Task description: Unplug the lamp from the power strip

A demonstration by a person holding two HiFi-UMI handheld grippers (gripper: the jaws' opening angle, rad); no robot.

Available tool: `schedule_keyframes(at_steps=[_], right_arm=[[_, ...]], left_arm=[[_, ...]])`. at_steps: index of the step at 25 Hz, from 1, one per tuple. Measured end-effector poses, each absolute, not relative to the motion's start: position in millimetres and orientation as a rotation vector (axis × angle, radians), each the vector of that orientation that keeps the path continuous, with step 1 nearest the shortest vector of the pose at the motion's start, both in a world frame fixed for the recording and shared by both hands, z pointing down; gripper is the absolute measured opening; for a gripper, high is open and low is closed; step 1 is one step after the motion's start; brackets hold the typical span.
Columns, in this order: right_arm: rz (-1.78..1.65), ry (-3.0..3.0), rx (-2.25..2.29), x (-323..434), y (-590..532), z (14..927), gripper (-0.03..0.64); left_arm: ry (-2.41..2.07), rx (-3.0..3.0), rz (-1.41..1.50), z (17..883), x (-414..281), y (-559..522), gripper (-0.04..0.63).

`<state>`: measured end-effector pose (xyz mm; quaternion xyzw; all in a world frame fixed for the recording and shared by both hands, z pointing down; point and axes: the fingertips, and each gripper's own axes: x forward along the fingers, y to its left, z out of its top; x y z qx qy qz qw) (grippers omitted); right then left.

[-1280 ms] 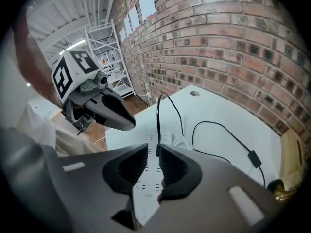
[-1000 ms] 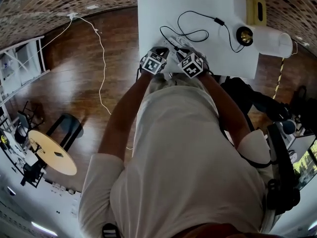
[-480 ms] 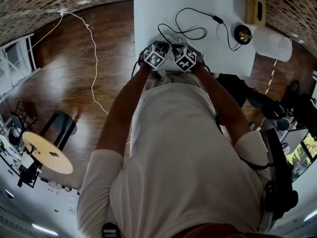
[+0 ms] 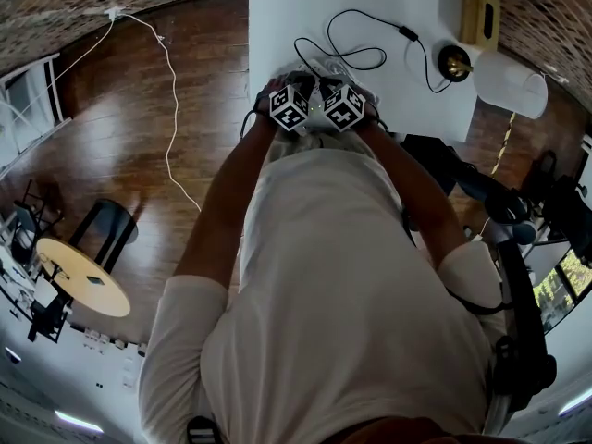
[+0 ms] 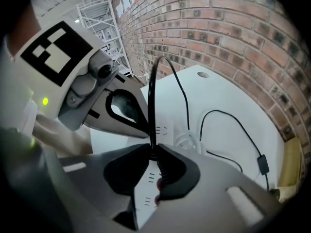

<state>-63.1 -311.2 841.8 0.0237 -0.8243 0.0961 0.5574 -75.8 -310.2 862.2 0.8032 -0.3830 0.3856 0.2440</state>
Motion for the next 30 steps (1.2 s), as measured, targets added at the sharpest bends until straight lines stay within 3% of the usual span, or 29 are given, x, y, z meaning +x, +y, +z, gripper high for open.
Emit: schedule_keyframes(at_steps=[13, 18, 27, 30], right_arm=[[0.233, -1.897, -0.048, -59, -306, 836, 0.049], [0.239, -1.958, -0.045, -76, -308, 787, 0.048], [0.375, -1.959, 0.090, -36, -351, 792, 0.054], [0.422, -1.969, 0.088, -20, -366, 789, 0.057]], left_arm=[[-1.029, 2.140, 1.136, 864, -70, -308, -0.008], [-1.031, 2.119, 1.152, 864, -74, -308, -0.008], [-0.997, 1.991, 1.041, 866, -77, -304, 0.002], [-1.038, 1.944, 0.797, 845, -75, -310, 0.002]])
